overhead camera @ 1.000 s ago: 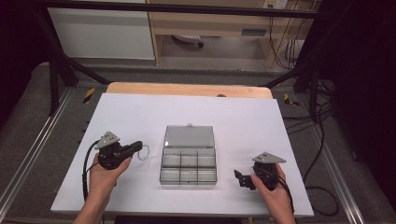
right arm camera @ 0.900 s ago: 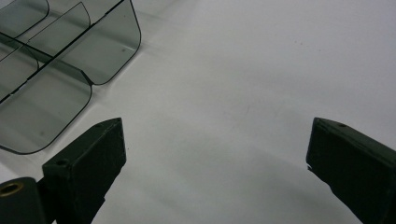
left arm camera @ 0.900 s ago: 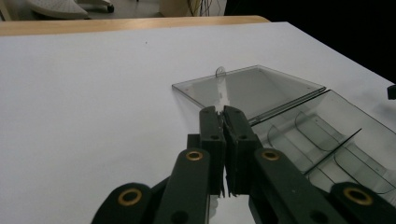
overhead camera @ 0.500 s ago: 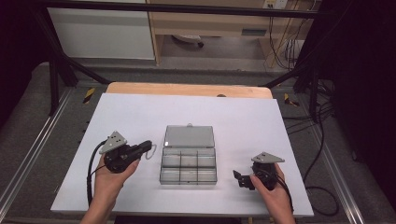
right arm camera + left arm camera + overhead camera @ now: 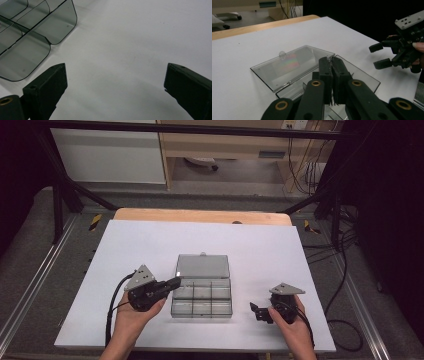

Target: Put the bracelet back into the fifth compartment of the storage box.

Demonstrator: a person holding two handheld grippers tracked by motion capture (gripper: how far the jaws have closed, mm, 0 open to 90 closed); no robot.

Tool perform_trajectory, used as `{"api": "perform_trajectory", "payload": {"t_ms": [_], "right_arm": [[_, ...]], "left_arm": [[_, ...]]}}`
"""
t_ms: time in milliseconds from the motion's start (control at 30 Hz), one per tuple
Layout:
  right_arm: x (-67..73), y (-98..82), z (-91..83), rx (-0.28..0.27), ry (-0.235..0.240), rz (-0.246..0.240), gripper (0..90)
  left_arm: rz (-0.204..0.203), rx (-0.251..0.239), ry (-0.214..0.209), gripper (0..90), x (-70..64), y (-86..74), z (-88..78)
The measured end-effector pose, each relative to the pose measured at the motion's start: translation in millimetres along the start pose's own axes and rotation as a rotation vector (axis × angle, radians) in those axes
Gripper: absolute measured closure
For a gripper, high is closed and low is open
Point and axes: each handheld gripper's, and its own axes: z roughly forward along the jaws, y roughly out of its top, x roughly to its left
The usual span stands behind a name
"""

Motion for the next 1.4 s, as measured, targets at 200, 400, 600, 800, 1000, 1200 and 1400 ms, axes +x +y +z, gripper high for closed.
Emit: {"api": "perform_trajectory", "payload": {"t_ms": [200, 400, 600, 800, 1000, 1200, 1400], "right_arm": [[-1.4, -0.5, -0.3, -0.001, -0.003, 0.003, 5.4], [-1.9, -0.6, -0.6, -0.003, -0.002, 0.002, 5.3], [-2.1, -0.4, -0.5, -0.001, 0.000, 0.003, 5.3], [-3.2, -0.5, -0.9, -0.005, -0.002, 0.007, 5.3], [-3.5, -0.6, -0.9, -0.003, -0.001, 0.005, 5.3], [-4.3, -0.5, -1.5, -0.001, 0.000, 0.012, 5.3], [-5.3, -0.9, -1.6, -0.003, -0.002, 0.009, 5.3]], "left_arm": [[0.011, 0.028, -0.023, 87.6, -8.4, -4.3, 10.3], [0.019, 0.042, -0.037, 87.6, -12.7, -6.8, 16.2], [0.029, 0.054, -0.037, 87.6, -14.8, -10.6, 23.1], [0.030, 0.064, -0.051, 87.6, -18.5, -13.2, 29.2], [0.030, 0.069, -0.065, 87.6, -20.9, -14.7, 33.1], [0.040, 0.083, -0.080, 87.5, -26.2, -17.2, 39.3], [0.045, 0.091, -0.087, 87.6, -29.9, -18.7, 43.0]]}}
